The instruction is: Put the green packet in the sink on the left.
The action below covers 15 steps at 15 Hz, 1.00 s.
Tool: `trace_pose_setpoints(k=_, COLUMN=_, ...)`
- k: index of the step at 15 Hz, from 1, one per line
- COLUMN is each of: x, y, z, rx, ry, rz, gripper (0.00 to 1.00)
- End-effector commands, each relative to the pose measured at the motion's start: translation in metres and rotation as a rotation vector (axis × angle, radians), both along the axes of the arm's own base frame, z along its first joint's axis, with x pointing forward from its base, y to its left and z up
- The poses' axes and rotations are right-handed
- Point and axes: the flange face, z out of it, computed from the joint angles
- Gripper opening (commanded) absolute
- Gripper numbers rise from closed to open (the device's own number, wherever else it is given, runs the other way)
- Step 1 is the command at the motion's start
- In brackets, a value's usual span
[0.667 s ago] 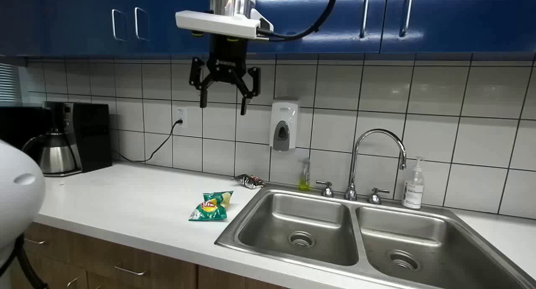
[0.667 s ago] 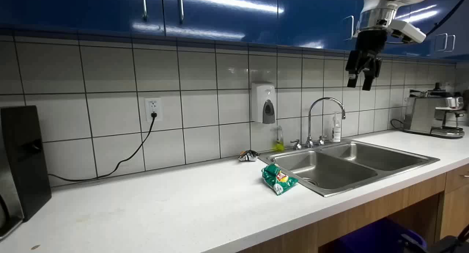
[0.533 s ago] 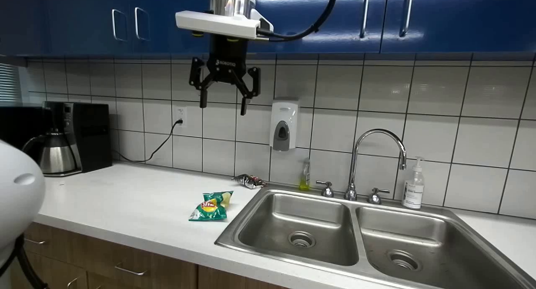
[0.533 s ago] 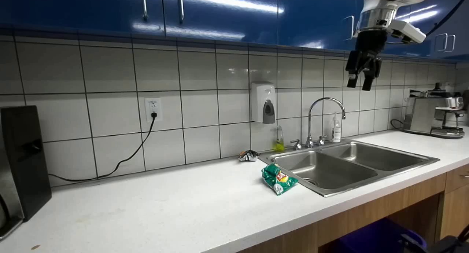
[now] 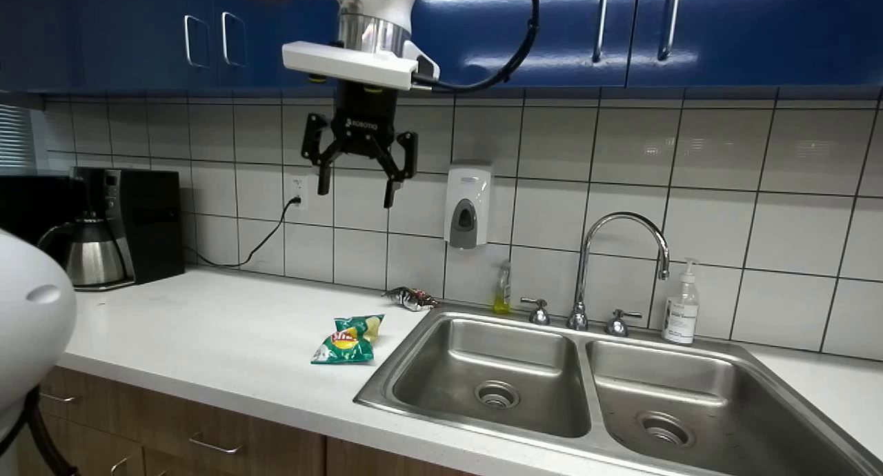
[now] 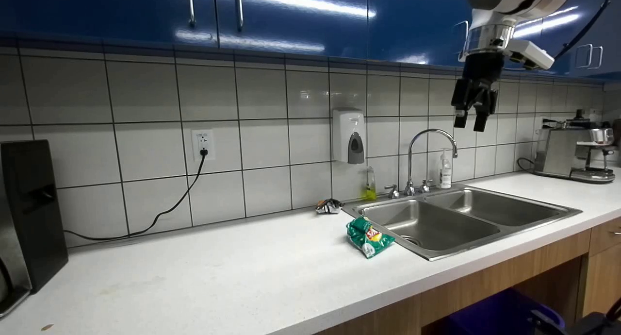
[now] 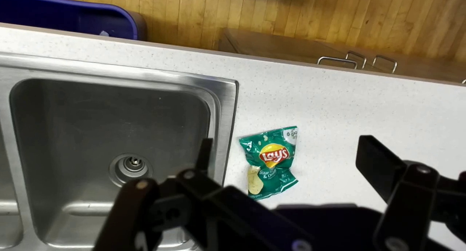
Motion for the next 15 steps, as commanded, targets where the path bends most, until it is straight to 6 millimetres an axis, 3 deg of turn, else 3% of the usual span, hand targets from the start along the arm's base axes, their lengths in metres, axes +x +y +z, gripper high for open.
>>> trace_pose_setpoints(k=1, x=0.014, y=0.029, z=-0.034, rx=0.004, ry=0.019, rz=0.035, gripper=1.00)
trace_pose_setpoints(k=5, x=0.027, y=0.060, z=-0.071, rx=0.030, ry=0.025, rz=0.058, gripper=1.00)
trace_pose_setpoints(k=15, x=0.077, y=0.106, z=-0.162, rx=0.015, ry=-0.058, rz=0.051, gripper=1.00)
